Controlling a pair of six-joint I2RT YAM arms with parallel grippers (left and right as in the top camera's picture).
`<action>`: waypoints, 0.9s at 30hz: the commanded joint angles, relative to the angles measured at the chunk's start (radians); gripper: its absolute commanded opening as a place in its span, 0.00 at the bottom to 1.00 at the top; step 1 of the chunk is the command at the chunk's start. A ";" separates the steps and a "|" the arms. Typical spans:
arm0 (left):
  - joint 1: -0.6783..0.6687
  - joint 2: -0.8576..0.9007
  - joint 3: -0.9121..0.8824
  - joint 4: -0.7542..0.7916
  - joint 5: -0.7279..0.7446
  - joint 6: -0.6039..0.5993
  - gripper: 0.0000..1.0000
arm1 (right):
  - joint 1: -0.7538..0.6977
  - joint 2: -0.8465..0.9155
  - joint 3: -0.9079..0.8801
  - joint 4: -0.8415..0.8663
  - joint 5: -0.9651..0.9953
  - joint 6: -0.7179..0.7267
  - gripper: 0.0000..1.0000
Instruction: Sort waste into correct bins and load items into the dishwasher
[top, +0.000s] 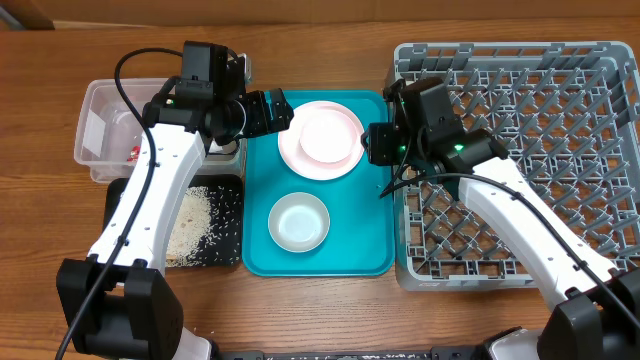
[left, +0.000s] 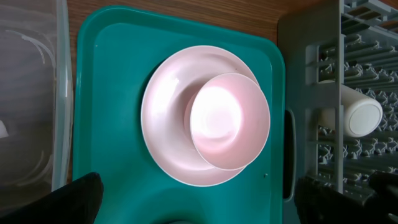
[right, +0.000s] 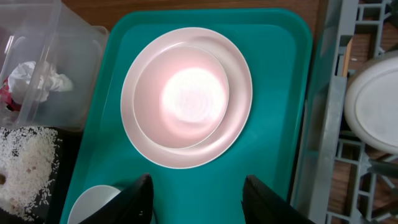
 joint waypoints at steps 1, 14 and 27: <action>-0.002 -0.007 0.018 0.004 -0.007 0.016 1.00 | 0.010 -0.001 -0.006 0.015 -0.046 0.003 0.49; -0.002 -0.007 0.018 0.064 -0.015 0.016 1.00 | 0.095 0.004 -0.006 0.058 -0.047 0.002 0.50; 0.087 -0.093 0.140 0.085 -0.230 0.005 1.00 | 0.192 0.141 -0.006 0.234 -0.047 0.002 0.68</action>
